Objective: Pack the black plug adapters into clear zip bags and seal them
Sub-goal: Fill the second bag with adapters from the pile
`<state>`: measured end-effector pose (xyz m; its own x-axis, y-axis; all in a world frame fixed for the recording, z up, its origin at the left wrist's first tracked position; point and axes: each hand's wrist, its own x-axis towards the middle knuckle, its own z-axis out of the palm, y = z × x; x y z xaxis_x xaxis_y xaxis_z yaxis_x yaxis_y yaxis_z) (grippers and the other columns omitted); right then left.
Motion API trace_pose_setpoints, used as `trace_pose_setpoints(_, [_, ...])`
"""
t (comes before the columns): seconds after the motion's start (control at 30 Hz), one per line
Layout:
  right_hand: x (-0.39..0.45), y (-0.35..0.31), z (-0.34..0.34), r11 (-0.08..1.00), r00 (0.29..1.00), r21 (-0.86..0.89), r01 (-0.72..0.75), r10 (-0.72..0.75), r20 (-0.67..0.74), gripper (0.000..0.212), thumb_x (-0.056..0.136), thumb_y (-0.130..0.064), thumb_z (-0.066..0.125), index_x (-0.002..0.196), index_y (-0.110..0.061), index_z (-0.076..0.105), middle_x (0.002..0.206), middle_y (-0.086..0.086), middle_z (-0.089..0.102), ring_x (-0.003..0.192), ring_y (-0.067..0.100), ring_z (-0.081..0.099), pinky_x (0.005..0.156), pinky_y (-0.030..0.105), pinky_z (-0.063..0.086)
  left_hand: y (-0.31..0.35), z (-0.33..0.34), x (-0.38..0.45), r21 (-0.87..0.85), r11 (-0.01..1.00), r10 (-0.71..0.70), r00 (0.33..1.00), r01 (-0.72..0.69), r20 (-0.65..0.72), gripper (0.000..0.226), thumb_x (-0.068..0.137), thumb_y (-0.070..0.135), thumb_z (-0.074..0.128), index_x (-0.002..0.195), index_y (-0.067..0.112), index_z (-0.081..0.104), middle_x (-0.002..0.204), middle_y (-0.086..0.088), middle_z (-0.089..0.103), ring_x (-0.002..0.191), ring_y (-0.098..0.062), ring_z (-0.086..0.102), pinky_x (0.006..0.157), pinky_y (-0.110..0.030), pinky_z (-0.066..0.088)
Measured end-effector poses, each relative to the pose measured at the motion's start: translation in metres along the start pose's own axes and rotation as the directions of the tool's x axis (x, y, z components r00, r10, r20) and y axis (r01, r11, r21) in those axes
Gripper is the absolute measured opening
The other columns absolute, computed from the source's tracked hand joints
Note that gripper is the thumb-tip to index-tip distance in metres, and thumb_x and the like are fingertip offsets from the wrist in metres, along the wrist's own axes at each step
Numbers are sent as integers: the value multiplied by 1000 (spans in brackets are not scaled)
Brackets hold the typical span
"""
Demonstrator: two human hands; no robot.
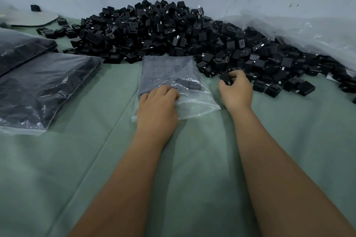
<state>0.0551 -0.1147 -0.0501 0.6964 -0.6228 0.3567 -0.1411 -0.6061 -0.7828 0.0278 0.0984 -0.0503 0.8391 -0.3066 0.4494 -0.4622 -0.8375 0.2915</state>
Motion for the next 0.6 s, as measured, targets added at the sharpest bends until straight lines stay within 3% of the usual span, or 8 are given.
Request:
trace_pose_setpoints(0.13, [-17, -2, -9, 981, 988, 174, -87, 107, -107, 30, 83, -17, 61, 111, -14, 49, 114, -5, 36, 71, -3, 45, 52, 4, 34, 3, -1, 0, -25, 999, -30, 999, 31, 17, 44, 92, 32, 54, 135, 24, 49, 131, 4, 56, 122, -21, 49, 103, -35, 28])
trace_pose_setpoints(0.2, [-27, -7, -13, 949, 972, 292, -121, 174, -161, 25, 83, -18, 59, 107, -16, 50, 112, -5, 41, 70, -4, 46, 53, 2, 35, 4, -1, -1, -38, 998, -47, 999, 48, 26, 49, 93, 36, 52, 139, 23, 45, 134, 2, 56, 126, -22, 48, 105, -37, 29])
trace_pose_setpoints(0.33, [-52, -22, -18, 865, 959, 485, -129, 233, -162, 20, 88, -21, 50, 106, -27, 52, 94, -11, 57, 67, -5, 53, 57, 13, 36, 5, -3, -3, -52, 997, -53, 998, 55, 34, 45, 96, 35, 48, 139, 21, 47, 133, -2, 58, 125, -25, 50, 103, -37, 30])
trace_pose_setpoints(0.5, [-91, -53, -19, 852, 990, 509, 121, -69, -120, 20, 78, -16, 56, 94, -27, 55, 81, -15, 57, 66, 0, 51, 61, 13, 39, 6, -6, -2, -71, 997, -25, 1000, 26, 11, 35, 100, 27, 45, 131, 16, 58, 128, -4, 63, 121, -27, 53, 98, -38, 33])
trace_pose_setpoints(0.6, [-112, -64, -16, 810, 943, 529, 254, -329, 50, 16, 71, -15, 57, 81, -26, 52, 65, -17, 55, 57, 0, 49, 53, 16, 39, 5, -8, -3, -144, 989, -26, 999, 22, -26, 29, 97, 17, 50, 123, 13, 62, 113, -10, 69, 107, -30, 59, 84, -38, 39])
